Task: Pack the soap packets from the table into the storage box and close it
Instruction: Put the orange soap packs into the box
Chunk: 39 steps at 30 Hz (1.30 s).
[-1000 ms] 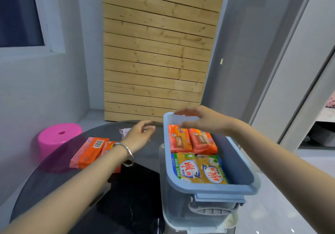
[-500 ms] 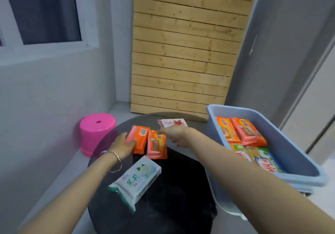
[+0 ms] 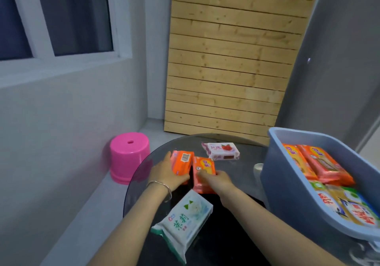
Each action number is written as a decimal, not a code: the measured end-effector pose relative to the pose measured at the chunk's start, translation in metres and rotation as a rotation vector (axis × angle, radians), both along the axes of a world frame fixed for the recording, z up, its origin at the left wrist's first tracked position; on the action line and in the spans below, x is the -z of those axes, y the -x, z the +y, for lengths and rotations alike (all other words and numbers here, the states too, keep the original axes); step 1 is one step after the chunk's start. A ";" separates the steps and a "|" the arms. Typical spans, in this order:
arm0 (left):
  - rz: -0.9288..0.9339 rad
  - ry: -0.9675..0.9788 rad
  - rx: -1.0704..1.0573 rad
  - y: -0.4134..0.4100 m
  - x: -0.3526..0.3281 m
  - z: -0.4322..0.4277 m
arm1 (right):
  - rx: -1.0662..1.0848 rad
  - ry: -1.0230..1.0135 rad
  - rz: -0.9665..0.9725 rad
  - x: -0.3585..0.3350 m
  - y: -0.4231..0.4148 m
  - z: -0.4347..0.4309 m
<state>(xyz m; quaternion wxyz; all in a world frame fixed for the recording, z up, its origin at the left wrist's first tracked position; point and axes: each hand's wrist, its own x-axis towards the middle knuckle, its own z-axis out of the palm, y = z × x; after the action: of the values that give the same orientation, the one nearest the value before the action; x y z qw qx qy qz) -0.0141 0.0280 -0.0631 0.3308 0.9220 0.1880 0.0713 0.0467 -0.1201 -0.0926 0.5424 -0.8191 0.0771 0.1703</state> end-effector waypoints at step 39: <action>-0.054 1.519 -0.252 -0.002 -0.005 -0.001 | 0.062 -0.300 0.152 -0.045 0.026 0.016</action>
<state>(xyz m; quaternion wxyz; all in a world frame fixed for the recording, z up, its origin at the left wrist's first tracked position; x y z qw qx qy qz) -0.0117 0.0268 -0.0584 0.8670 0.4111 0.2809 -0.0175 0.0210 -0.1042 -0.0481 0.6561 -0.7109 0.1166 0.2246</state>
